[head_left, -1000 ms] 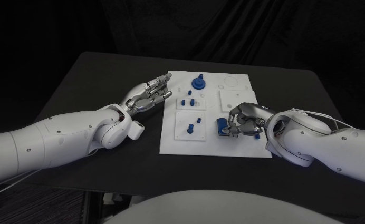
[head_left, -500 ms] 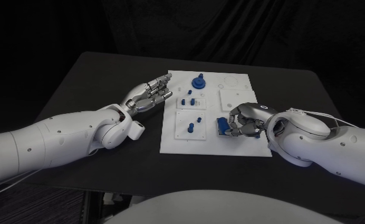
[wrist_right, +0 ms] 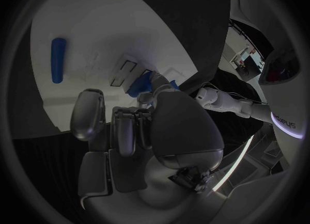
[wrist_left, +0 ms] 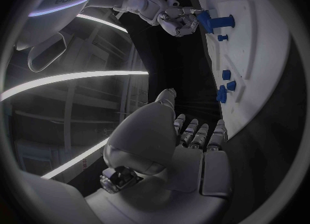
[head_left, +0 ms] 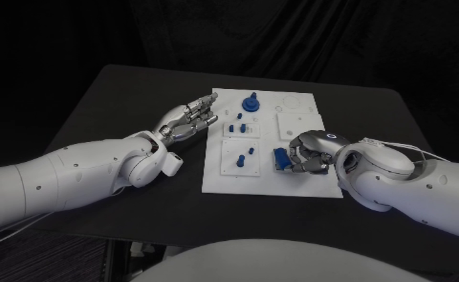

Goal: Assemble the parts on the task board

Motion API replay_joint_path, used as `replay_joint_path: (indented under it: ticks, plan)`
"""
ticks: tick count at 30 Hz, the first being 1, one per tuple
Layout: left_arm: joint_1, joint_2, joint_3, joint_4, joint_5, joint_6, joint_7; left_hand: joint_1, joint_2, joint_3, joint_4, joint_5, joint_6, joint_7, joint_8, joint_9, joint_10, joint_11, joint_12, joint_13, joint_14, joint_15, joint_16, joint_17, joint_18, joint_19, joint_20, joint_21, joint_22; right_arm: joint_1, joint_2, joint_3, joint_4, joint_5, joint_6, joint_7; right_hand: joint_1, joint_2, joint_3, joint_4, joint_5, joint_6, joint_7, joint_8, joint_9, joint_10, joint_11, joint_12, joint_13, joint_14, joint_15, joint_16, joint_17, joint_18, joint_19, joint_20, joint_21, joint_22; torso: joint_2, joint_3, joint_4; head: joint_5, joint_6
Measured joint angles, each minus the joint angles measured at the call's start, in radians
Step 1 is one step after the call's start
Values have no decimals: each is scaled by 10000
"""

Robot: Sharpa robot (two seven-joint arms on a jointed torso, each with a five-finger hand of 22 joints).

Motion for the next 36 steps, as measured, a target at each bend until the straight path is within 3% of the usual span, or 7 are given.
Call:
replay_joint_path:
  ticks: [5, 12, 29, 36]
  plan:
    - [-1, 0, 0, 0, 0, 11, 0, 0, 0, 0, 0, 0, 0, 0, 0, 0, 0, 0, 0, 0, 0, 0, 0, 0, 1, 0, 0, 0, 0, -30, 11, -4, -21, -82, 4, -1, -584, -313, -99, 710, 1, -20, -15, 19, 53, 0, 0, 0, 0, 0, 0, 0, 0, 0, 0, 0, 0, -1, 0, -1, 2, -16, 0]
    - [-4, 0, 0, 1, 0, 19, 0, 0, 0, 28, -28, 0, 0, 0, 0, 11, 0, -1, 0, 0, 0, 0, 0, 1, 1, 0, 0, 0, 0, -34, -7, -3, -12, -125, -47, 43, -1139, -520, -99, 1385, 1, -180, -2, -110, 12, 0, 1, 0, -1, 0, 0, 0, 0, 1, 0, 0, 0, -2, 0, -1, 10, -36, 0]
    - [-11, -42, 0, 39, 0, 25, 0, 0, 0, 27, -28, 0, 35, 35, 0, 10, -1, -2, 0, 0, 0, 0, 0, 5, 0, 37, 37, 0, 1, -36, -682, 3, 452, 93, -944, 372, -1611, -243, 31, 1393, 1, -557, -18, -555, -270, 0, 1, 0, 6, 0, 0, 0, 0, 1, 0, 0, 155, -3, -1, 6, -1, 10, 0]
    - [-12, -41, 0, 49, 0, 25, 0, 0, 0, 27, -27, 0, 35, 35, 0, 9, -1, -2, 0, 8, 0, 0, 0, 7, 0, 37, 36, 0, 1, -36, -856, 3, 464, 135, -1075, 444, -952, 64, 363, 1145, 1, -665, -54, -748, -374, -1, 1, 0, 6, 0, 0, 0, 0, 0, 0, 0, 188, -4, -2, 7, -9, 27, 0]
